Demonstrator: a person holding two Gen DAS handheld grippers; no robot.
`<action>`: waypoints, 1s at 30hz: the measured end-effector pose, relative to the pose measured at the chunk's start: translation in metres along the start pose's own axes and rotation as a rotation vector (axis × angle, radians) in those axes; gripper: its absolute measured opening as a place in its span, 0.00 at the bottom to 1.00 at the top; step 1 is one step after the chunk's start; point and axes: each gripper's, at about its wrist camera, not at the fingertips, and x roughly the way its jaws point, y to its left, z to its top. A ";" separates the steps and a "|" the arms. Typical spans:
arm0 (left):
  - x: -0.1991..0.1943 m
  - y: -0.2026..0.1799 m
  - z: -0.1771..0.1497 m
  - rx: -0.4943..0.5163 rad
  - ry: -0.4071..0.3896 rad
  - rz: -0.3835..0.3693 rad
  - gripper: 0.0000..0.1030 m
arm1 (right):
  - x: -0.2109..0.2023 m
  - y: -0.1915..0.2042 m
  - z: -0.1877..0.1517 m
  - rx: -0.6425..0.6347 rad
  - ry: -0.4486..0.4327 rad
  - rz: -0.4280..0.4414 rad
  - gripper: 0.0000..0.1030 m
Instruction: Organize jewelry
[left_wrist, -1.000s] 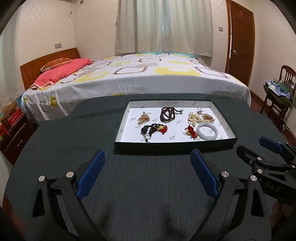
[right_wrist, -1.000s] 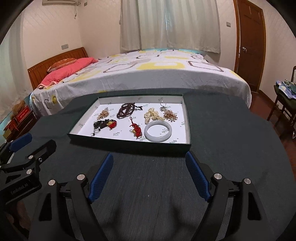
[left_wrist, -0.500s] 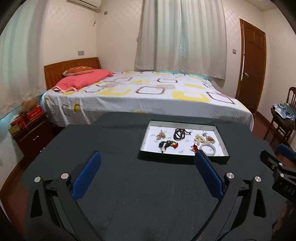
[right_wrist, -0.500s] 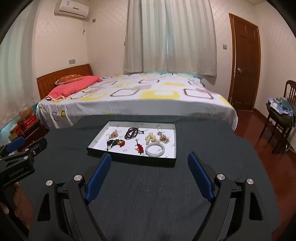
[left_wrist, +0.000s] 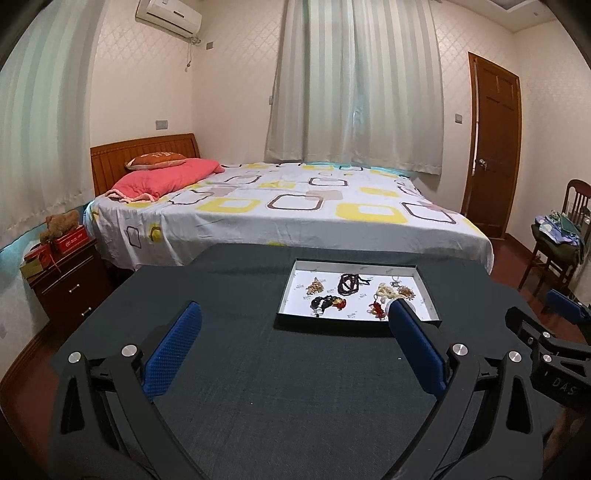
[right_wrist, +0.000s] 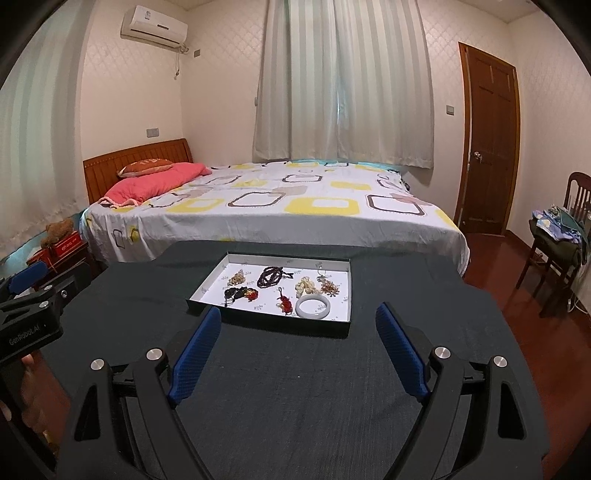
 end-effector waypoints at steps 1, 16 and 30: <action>0.000 0.000 0.000 0.000 0.000 0.001 0.96 | 0.000 0.000 0.000 0.001 -0.001 0.000 0.81; -0.001 -0.001 -0.002 0.000 0.002 0.001 0.96 | 0.000 0.000 0.000 0.000 -0.004 -0.002 0.81; -0.003 -0.003 -0.006 0.011 -0.003 -0.004 0.96 | 0.000 -0.002 0.006 0.005 -0.008 -0.007 0.81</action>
